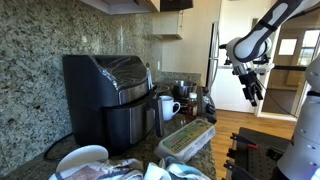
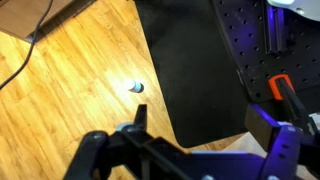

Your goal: Twist the first knob on the stove

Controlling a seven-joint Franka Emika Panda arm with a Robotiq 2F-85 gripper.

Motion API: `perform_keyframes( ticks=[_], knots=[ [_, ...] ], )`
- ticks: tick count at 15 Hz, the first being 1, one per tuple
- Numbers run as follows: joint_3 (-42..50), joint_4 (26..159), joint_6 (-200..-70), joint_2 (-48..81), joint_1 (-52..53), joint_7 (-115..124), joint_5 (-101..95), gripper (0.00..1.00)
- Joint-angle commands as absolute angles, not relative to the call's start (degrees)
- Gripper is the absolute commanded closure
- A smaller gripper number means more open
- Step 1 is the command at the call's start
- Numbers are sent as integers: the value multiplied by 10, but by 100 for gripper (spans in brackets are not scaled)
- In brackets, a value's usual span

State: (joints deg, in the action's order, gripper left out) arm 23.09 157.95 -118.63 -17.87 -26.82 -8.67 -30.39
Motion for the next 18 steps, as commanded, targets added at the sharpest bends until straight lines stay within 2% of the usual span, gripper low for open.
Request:
perform_keyframes(
  ticks=[1,11,18],
  knots=[
    [230,1579,-1185,-179,-269,-87,-303,0],
    [226,1599,-1221,-177,-263,-75,-309,0],
    [235,1598,-1473,-38,-250,-76,-260,0]
  ],
)
